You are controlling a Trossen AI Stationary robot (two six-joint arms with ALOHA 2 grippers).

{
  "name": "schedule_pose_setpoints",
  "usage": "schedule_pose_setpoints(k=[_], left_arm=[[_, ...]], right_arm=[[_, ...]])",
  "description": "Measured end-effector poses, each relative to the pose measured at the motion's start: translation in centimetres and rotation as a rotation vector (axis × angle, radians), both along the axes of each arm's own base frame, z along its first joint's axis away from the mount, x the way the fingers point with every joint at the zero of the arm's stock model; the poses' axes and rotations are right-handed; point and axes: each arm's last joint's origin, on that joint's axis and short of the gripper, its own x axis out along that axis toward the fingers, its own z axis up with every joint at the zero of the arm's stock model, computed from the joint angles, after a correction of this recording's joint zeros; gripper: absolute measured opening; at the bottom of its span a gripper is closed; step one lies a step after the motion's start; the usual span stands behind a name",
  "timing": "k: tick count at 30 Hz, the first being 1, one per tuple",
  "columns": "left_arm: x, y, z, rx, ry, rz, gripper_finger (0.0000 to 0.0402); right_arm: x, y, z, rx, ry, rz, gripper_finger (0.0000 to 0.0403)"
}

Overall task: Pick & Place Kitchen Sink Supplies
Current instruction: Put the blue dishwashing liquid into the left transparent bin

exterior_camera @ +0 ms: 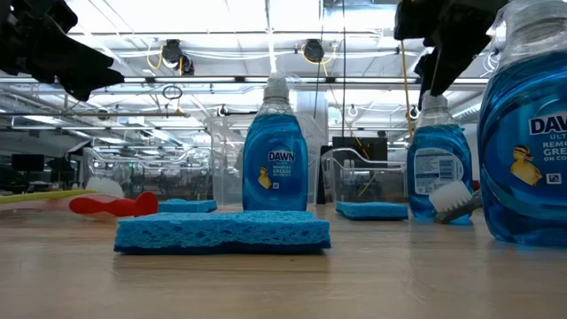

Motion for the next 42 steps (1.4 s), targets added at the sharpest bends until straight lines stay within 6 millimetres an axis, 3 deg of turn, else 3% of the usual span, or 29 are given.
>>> schedule_pose_setpoints(k=[8,16,25,34,42], left_arm=[[0.0,0.0,0.0,-0.026,-0.003,0.003,0.0223],[0.0,0.0,0.0,-0.048,-0.005,0.001,0.0223],[0.0,0.0,0.0,-0.047,-0.005,0.002,0.0223],[0.0,0.0,0.0,-0.042,-0.004,0.001,0.0223],[0.0,0.0,0.0,-0.042,-0.004,0.001,0.0223]], right_arm=[[0.1,0.0,-1.5,0.001,-0.008,0.000,0.0289],[0.1,0.0,-1.6,0.000,-0.004,-0.001,0.0275],[0.1,0.0,-1.6,0.000,-0.004,-0.001,0.0220],[0.0,0.0,-1.6,-0.001,-0.007,-0.001,0.0122],[-0.5,0.0,-1.1,-0.005,-0.030,-0.004,0.0120]])
